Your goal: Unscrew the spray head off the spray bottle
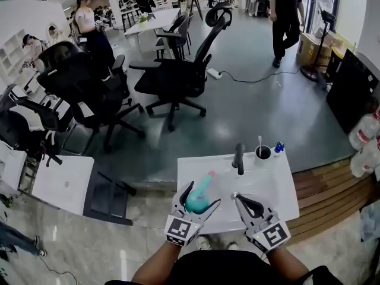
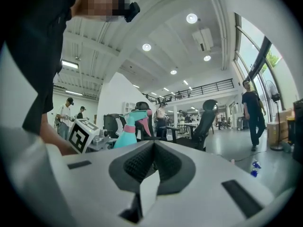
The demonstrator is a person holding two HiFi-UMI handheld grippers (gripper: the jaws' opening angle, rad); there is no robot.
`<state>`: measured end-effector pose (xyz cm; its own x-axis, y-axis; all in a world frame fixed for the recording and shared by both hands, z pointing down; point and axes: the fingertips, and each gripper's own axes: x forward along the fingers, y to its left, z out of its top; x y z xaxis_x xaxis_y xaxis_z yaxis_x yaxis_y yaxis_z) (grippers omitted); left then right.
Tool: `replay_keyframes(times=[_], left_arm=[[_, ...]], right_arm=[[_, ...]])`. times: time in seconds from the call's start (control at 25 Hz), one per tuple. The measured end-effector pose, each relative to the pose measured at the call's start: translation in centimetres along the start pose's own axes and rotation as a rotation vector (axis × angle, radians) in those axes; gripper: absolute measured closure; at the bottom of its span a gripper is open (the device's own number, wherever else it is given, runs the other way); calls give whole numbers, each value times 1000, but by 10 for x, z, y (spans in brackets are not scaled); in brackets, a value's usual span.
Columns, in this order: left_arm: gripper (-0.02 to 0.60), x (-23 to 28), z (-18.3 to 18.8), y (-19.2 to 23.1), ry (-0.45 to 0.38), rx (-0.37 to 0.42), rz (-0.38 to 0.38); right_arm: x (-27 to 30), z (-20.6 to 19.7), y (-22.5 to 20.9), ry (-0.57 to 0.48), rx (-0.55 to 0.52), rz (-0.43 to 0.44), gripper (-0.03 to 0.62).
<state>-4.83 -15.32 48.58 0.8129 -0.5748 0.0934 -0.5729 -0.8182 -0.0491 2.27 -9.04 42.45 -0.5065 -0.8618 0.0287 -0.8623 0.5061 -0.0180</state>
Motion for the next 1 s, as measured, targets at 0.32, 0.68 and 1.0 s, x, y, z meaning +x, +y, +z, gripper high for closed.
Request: replay_keyframes(times=[0.32,0.68,1.0], left_arm=[[147,2,2,9,-24,25,-44],[147,-1,5,5,-33,117,-40],[147,14,0,-1,20,191,43]], right_arm=[[37,12,47,4,74,174,471],[60,19,61,15,204,215,393],[70,25,46,26,242,203,388]])
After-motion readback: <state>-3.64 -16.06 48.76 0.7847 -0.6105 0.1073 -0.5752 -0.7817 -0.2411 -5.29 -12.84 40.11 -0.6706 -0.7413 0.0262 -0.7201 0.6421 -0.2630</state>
